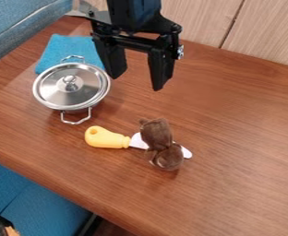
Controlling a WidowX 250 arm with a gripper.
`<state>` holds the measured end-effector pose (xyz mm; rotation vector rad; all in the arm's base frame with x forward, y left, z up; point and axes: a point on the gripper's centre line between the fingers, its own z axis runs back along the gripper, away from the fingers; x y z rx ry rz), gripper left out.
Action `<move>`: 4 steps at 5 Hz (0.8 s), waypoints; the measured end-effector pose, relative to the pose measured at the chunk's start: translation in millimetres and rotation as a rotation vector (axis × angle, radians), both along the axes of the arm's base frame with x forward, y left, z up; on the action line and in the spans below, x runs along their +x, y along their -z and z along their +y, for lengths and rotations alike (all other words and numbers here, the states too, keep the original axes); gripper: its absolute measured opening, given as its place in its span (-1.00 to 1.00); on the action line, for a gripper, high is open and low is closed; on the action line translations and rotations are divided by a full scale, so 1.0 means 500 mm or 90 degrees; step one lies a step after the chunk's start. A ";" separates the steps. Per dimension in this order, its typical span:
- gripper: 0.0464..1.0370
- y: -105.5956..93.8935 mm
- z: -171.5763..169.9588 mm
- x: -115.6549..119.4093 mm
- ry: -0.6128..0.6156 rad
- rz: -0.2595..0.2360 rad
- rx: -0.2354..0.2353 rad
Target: Move the towel to the upper part of the middle of the table
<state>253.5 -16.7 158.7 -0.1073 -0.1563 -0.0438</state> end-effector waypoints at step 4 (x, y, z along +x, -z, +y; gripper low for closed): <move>0.93 0.020 0.149 0.085 -0.136 0.044 0.011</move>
